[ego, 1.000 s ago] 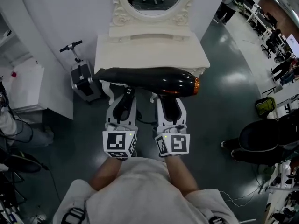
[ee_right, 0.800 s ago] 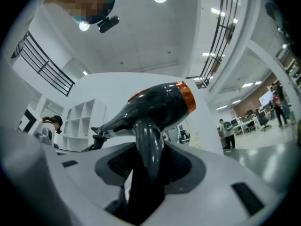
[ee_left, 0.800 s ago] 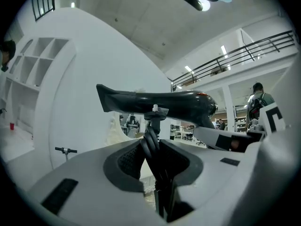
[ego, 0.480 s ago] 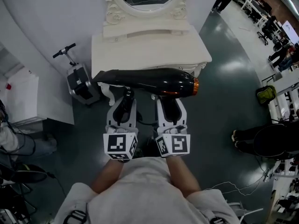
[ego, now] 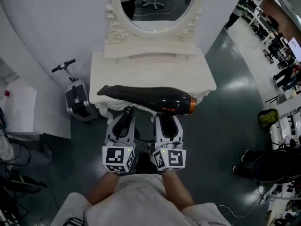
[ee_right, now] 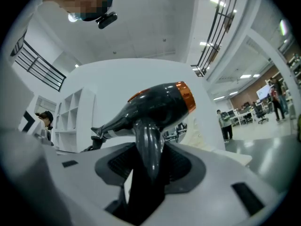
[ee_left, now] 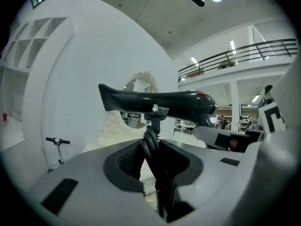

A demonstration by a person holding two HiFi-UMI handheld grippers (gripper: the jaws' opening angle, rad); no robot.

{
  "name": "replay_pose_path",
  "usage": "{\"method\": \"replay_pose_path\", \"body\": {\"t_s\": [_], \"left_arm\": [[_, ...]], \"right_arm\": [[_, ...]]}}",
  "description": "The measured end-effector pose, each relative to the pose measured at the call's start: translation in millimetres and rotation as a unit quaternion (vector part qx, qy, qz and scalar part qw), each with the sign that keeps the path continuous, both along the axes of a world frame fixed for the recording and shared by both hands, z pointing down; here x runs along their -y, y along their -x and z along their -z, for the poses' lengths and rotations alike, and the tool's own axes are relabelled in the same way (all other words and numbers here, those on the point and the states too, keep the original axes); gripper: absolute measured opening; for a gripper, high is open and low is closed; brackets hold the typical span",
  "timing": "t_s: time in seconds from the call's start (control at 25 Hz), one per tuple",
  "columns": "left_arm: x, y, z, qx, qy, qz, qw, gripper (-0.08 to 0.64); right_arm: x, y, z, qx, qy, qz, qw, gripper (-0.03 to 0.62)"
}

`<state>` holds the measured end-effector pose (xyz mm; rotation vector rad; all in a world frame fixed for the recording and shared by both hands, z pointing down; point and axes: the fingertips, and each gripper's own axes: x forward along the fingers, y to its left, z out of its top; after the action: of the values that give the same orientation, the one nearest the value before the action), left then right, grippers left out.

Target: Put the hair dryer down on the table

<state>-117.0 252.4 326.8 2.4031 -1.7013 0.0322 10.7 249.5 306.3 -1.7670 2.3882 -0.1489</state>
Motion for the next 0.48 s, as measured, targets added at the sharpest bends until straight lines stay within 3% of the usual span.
{"method": "replay_pose_path", "body": {"t_s": [0.2, 0.48], "left_arm": [[63, -20, -6, 0.006, 0.014, 0.003, 0.9999, 0.101], [112, -49, -45, 0.010, 0.063, -0.008, 0.9980, 0.101]], "right_arm": [[62, -20, -2, 0.005, 0.007, 0.005, 1.000, 0.192], [121, -52, -44, 0.013, 0.065, -0.003, 0.998, 0.193]]}}
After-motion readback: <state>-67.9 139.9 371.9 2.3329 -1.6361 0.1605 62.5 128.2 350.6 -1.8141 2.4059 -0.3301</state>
